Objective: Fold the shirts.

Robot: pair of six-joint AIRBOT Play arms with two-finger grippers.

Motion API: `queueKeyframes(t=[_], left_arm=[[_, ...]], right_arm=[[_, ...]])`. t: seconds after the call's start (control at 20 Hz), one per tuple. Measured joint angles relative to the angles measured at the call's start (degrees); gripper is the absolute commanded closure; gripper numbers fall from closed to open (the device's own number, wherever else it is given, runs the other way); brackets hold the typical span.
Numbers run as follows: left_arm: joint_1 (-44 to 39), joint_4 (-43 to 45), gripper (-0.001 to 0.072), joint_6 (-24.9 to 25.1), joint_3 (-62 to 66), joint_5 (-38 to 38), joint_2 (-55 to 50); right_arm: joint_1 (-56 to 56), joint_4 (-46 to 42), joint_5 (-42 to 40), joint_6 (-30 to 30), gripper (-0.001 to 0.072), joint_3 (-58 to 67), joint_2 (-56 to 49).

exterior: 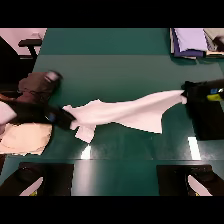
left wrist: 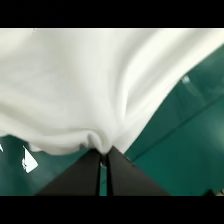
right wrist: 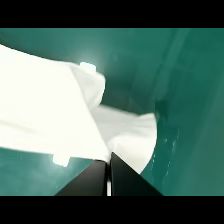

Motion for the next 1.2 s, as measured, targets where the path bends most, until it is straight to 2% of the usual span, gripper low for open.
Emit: queueKeyframes(t=[0.1, 0.15, 0.2, 0.25, 0.45, 0.55, 0.75, 0.95, 1.2], left_arm=[[-5.1, -3.0, 0.0680, 0.1, -4.3, -0.3, 0.0], [-7.2, -4.6, 0.0621, 0.2, -5.7, -0.3, 0.0], [-8.7, -5.7, 0.0364, 0.2, -6.7, 0.0, 0.0], [-9.8, -7.0, 0.0210, 0.1, -7.5, 0.5, 0.0], [-11.4, -9.4, 0.0204, -2.5, -8.1, 3.3, 0.0], [-9.0, -8.7, 0.0204, -3.8, -5.7, 3.6, 0.0], [2.7, -1.3, 0.0205, -6.1, -1.0, 4.2, -0.5], [15.3, 1.9, 0.0204, -5.2, 0.3, 4.3, -6.1], [20.9, -0.7, 0.0204, -2.2, 0.7, 6.4, -18.2]], right_arm=[[0.2, -0.5, -0.6, 0.3, 0.0700, -3.6, 1.2], [0.3, -0.6, -0.9, 0.4, 0.0699, -5.0, 1.6], [0.3, -0.7, -1.2, 0.5, 0.0699, -6.1, 1.8], [0.4, -0.9, -1.3, 0.6, 0.0699, -6.9, 2.0], [0.4, -1.0, -2.1, 0.8, 0.0699, -8.5, 2.4], [0.4, -1.0, -2.4, 0.9, 0.0699, -8.8, 2.4], [0.4, -1.0, -3.0, 0.9, 0.0699, -9.0, 2.4], [0.4, -0.9, -4.0, 0.9, 0.0699, -9.0, 2.4], [0.4, -0.6, -4.3, 1.0, 0.0699, -9.0, 2.4]])
